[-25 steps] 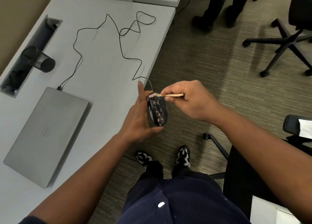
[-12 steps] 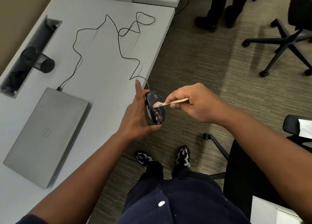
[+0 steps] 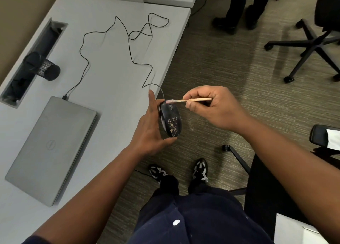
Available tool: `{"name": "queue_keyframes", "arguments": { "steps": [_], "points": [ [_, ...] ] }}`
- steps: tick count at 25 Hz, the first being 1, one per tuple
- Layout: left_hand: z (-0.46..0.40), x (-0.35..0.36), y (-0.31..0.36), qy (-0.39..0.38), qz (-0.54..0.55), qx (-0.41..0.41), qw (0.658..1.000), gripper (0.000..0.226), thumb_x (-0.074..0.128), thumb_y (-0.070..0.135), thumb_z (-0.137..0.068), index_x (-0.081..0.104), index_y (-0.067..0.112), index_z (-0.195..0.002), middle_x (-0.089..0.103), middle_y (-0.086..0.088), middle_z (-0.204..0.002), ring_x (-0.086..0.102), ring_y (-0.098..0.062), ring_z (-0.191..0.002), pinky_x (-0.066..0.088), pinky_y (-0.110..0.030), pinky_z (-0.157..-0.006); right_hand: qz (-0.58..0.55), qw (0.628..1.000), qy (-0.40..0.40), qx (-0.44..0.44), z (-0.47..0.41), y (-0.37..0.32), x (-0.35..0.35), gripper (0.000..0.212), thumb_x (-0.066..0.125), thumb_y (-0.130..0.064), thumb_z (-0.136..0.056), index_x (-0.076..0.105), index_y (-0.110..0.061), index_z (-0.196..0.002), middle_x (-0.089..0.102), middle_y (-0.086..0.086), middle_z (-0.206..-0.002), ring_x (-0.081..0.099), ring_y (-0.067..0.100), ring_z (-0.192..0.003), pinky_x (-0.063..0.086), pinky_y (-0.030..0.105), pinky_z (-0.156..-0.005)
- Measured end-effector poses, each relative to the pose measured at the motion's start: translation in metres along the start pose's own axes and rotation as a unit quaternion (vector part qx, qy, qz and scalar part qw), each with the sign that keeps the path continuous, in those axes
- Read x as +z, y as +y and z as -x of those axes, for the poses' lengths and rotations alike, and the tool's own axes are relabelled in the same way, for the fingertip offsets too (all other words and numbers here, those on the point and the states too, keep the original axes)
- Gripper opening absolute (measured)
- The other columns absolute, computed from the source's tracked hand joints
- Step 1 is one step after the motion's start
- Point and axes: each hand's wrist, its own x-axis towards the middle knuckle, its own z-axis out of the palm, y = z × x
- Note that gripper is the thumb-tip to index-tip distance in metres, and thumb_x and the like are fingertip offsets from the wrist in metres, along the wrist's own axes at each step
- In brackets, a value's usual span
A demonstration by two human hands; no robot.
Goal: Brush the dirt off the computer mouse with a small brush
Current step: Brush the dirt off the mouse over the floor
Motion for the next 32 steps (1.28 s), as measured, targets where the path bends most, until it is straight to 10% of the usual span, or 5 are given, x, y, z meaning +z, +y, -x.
{"name": "queue_keyframes", "arguments": {
  "steps": [7, 20, 32],
  "points": [
    [-0.001, 0.009, -0.007, 0.000, 0.002, 0.012, 1.000, 0.164, 0.099, 0.025, -0.069, -0.042, 0.048, -0.150, 0.032, -0.002, -0.167, 0.054, -0.030, -0.139, 0.051, -0.060, -0.106, 0.054, 0.998, -0.008, -0.016, -0.005, -0.003, 0.015, 0.007, 0.072, -0.019, -0.096, 0.079, -0.017, -0.096, 0.073, -0.008, -0.075, 0.061, 0.007, -0.061, 0.048, 0.020, -0.056],
    [0.002, 0.013, -0.007, 0.010, 0.041, 0.019, 0.999, 0.160, 0.096, 0.025, -0.072, -0.042, 0.049, -0.149, 0.032, 0.000, -0.170, 0.051, -0.029, -0.143, 0.046, -0.059, -0.113, 0.065, 0.997, 0.030, -0.026, -0.009, 0.003, 0.021, 0.011, 0.069, -0.020, -0.098, 0.079, -0.018, -0.100, 0.075, -0.003, -0.079, 0.066, 0.016, -0.064, 0.054, 0.036, -0.058],
    [0.004, 0.012, 0.000, 0.010, 0.059, 0.012, 0.998, 0.161, 0.096, 0.019, -0.074, -0.044, 0.052, -0.146, 0.031, 0.001, -0.171, 0.050, -0.020, -0.145, 0.049, -0.054, -0.112, 0.037, 0.994, 0.096, -0.036, -0.005, 0.004, 0.022, 0.010, 0.069, -0.014, -0.095, 0.079, -0.013, -0.094, 0.071, -0.011, -0.073, 0.060, 0.004, -0.057, 0.040, 0.013, -0.053]
  ]
}}
